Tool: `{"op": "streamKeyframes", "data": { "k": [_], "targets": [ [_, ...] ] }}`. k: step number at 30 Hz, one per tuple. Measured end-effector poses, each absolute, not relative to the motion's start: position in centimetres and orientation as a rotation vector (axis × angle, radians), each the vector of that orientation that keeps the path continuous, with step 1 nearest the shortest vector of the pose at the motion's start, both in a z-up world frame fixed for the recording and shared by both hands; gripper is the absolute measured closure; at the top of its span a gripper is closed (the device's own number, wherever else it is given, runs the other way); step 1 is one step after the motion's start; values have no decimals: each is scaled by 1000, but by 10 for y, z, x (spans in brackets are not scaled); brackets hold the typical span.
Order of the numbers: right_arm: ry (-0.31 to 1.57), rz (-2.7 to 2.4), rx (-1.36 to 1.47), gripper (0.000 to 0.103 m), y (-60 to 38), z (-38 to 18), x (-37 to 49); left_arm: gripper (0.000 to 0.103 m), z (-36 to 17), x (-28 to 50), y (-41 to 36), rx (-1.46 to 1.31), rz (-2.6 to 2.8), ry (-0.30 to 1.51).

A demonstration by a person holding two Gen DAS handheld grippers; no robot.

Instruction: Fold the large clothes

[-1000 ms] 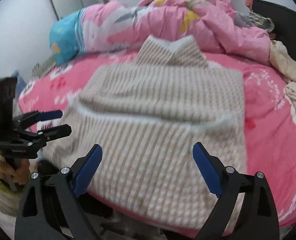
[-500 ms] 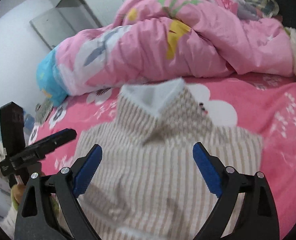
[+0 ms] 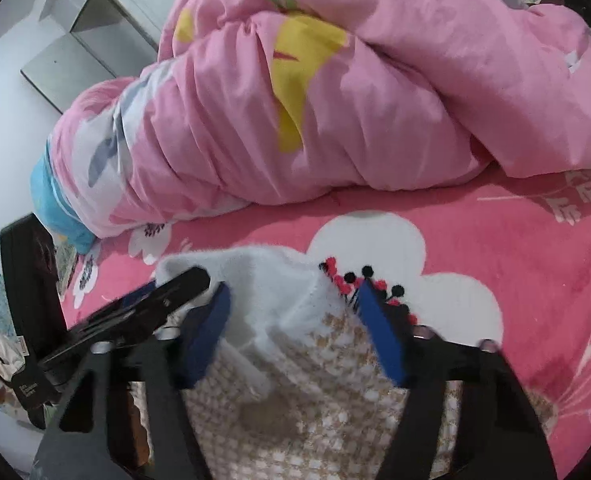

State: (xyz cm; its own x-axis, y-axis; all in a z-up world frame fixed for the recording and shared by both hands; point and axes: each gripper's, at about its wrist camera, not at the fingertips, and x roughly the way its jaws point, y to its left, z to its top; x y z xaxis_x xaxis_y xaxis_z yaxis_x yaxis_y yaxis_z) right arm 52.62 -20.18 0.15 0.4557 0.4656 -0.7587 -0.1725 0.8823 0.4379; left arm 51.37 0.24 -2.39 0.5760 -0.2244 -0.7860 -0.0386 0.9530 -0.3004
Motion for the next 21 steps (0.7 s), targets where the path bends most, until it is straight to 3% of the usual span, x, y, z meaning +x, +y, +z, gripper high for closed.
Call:
{"op": "streamKeyframes", "data": {
  "k": [3, 8, 15, 21],
  "targets": [
    [997, 407, 239, 76, -200, 10, 509, 64, -18, 505, 2, -266, -129, 944],
    [965, 425, 138, 81, -200, 24, 473, 78, 3, 472, 5, -234, -198, 922],
    [939, 456, 30, 82, -205, 25, 392, 80, 12, 389, 3, -113, -290, 881],
    [1009, 472, -96, 81, -201, 1, 342, 80, -26, 335, 4, -37, -295, 911]
  ]
}}
